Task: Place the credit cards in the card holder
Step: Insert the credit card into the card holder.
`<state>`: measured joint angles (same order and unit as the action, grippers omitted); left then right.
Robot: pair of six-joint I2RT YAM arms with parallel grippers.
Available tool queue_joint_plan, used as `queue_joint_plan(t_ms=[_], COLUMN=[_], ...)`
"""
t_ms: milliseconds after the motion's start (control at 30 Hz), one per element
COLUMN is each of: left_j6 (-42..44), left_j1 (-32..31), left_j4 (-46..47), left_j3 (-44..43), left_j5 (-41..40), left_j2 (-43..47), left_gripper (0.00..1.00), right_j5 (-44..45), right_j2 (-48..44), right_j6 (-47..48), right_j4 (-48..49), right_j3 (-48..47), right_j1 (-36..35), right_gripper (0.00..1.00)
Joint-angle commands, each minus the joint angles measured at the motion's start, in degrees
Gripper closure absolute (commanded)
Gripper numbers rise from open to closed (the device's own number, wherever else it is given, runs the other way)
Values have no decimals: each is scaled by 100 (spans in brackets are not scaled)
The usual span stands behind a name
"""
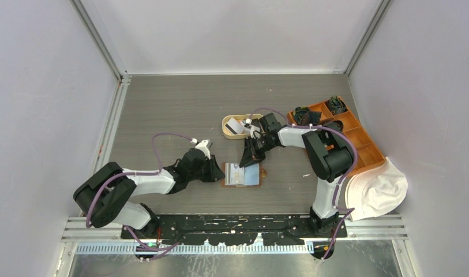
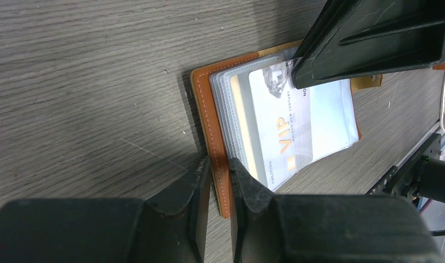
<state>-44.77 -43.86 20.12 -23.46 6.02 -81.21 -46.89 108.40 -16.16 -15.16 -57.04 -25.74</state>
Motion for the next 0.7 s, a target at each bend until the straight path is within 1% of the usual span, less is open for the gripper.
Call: queue_joint_plan(t_ms=[0, 100, 167, 300, 467, 667], left_j6=[-14, -30, -45, -84, -102, -94], left_j1=[-18, -18, -18, -18, -18, -18], left_j4=[90, 80, 86, 181, 253, 251], left_j3=[71, 136, 172, 252, 273, 280], left_j5=[-28, -66, -66, -44, -5, -2], left_j2=[127, 208, 234, 211, 185, 219], left_gripper=[80, 80, 80, 80, 80, 80], right_j5=[301, 349, 405, 534, 732, 975], right_j2=[-204, -310, -408, -597, -766, -908], right_j6=[238, 372, 466, 658, 951, 1396], right_j4=[-188, -365, -452, -613, -858, -1206], right_j3=[-170, -223, -238, -276, -346, -503], right_j1=[-8, 7, 9, 10, 8, 9], right_gripper=[74, 66, 63, 60, 54, 53])
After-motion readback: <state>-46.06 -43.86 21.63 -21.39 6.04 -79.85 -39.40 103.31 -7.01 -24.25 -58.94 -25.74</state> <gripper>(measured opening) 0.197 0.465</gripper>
